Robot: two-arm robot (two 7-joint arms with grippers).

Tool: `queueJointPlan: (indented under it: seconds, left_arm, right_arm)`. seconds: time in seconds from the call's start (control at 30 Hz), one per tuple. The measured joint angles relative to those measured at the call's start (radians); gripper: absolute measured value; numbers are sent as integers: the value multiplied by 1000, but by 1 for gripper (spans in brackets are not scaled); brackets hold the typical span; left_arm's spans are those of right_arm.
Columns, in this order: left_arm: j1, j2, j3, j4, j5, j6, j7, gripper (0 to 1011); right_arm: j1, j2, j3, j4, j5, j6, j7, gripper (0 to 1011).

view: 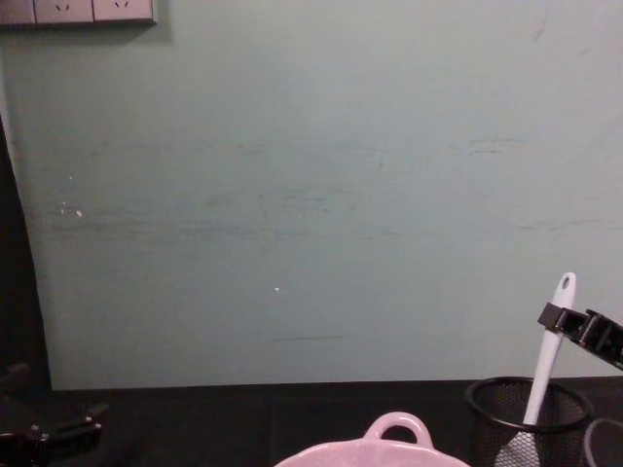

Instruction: Use the one hand to pick up the spoon and stir the clear water in the bowl.

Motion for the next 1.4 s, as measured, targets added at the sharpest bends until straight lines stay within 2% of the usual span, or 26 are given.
queueJointPlan:
  seconds: [0.4,0.97,1.13,1.17,1.23,1.4]
  left_arm:
    - [0,0,0,0,0,0,0,1005]
    - [0,0,0,0,0,0,0,1005]
    - [0,0,0,0,0,0,0,1005]
    - [0,0,0,0,0,0,0,1005]
    - [0,0,0,0,0,0,0,1005]
    - [0,0,0,0,0,0,0,1005]
  right_arm:
    - [-8,-13,17,9,-3,-2,27,112]
    - [-8,-12,15,8,-2,1,22,117]
    - [-7,-12,14,8,-2,3,21,222]
    - [-7,-12,14,8,-2,3,21,279]
    - [-7,-12,14,8,-2,3,21,321]
    - [-7,-12,14,7,-2,3,21,502]
